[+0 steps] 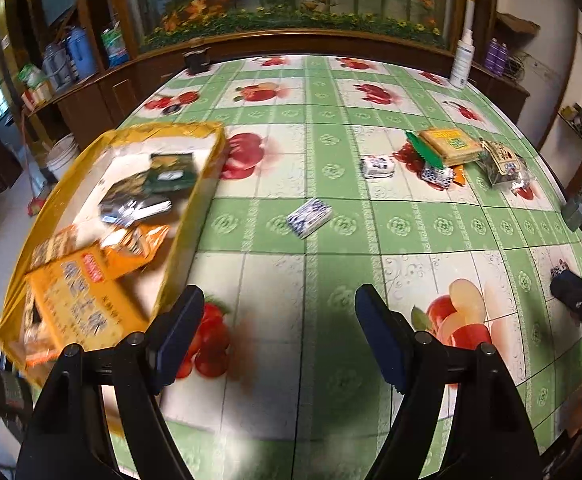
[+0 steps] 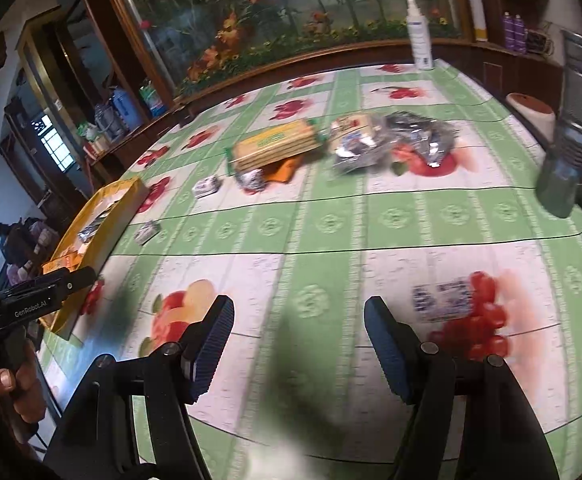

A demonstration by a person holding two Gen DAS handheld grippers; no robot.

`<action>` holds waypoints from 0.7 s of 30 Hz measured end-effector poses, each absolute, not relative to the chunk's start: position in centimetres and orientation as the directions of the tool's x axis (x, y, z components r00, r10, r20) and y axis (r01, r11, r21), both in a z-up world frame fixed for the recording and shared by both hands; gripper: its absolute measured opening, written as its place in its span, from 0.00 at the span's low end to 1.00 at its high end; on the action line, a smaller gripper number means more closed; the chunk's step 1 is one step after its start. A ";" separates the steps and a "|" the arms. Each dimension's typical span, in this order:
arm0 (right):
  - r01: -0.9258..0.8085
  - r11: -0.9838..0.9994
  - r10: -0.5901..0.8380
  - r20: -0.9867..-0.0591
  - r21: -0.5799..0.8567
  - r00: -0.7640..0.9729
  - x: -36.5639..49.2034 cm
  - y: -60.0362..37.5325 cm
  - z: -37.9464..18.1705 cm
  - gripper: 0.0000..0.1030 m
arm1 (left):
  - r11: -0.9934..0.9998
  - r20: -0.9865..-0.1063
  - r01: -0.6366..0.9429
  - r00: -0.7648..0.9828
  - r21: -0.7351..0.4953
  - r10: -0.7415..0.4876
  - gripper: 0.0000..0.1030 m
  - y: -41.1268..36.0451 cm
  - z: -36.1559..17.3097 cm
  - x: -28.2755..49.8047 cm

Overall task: Organize snacks
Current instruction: 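Grasp a small white patterned box with the left tool while the right tool grasps another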

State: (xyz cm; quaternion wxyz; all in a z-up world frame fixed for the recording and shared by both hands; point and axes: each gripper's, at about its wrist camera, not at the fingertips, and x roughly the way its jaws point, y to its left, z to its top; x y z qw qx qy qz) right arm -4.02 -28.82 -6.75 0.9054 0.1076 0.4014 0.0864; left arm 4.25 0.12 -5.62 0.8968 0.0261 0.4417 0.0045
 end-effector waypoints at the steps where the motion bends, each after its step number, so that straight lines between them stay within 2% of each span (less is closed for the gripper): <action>1: -0.055 0.964 0.228 -0.709 0.259 0.667 -4.0 -29.5 -6.7 0.68 | 0.998 -0.795 0.033 0.605 0.057 0.026 0.76 -0.2 -5.7 4.9; 7: 0.024 0.955 0.203 -0.705 0.297 0.679 -3.7 -33.0 -6.6 0.68 | 0.995 -0.822 0.084 0.570 0.061 0.002 0.76 -1.4 -6.5 9.1; 16: 0.045 0.977 0.123 -0.717 0.210 0.686 -3.9 -33.9 -6.4 0.68 | 0.990 -0.849 0.105 0.528 0.094 0.024 0.76 -2.4 -9.0 12.4; 21: 0.062 0.986 0.070 -0.718 0.156 0.693 -4.3 -34.5 -6.0 0.68 | 0.992 -0.838 0.114 0.545 0.052 -0.019 0.76 -2.3 -9.3 12.6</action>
